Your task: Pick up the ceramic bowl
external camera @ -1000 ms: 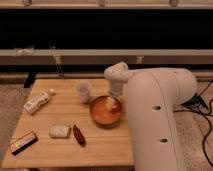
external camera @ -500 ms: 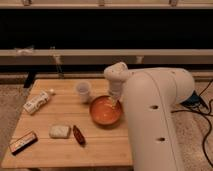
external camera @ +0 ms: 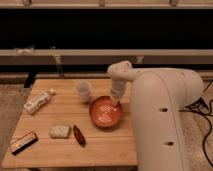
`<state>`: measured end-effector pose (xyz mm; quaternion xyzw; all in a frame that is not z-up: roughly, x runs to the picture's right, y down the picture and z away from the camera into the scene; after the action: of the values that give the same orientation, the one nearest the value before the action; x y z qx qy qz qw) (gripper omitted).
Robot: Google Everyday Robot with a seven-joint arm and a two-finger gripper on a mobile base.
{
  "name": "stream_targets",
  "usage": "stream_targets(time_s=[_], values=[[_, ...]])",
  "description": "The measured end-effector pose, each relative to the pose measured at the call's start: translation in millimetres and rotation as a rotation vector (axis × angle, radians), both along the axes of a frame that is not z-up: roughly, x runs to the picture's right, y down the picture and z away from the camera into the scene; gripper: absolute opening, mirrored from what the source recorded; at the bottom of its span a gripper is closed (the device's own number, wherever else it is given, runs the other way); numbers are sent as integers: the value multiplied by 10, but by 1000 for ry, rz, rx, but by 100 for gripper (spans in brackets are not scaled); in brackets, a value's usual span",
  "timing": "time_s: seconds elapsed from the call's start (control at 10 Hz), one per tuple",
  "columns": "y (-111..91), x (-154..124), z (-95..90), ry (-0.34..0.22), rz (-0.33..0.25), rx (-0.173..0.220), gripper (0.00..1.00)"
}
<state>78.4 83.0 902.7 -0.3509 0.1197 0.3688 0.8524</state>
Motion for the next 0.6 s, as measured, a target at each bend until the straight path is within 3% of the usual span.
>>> stream_targets(time_s=[0.1, 0.6], values=[[-67, 117, -109, 4, 29, 10, 0], [-249, 166, -396, -33, 76, 32, 0]])
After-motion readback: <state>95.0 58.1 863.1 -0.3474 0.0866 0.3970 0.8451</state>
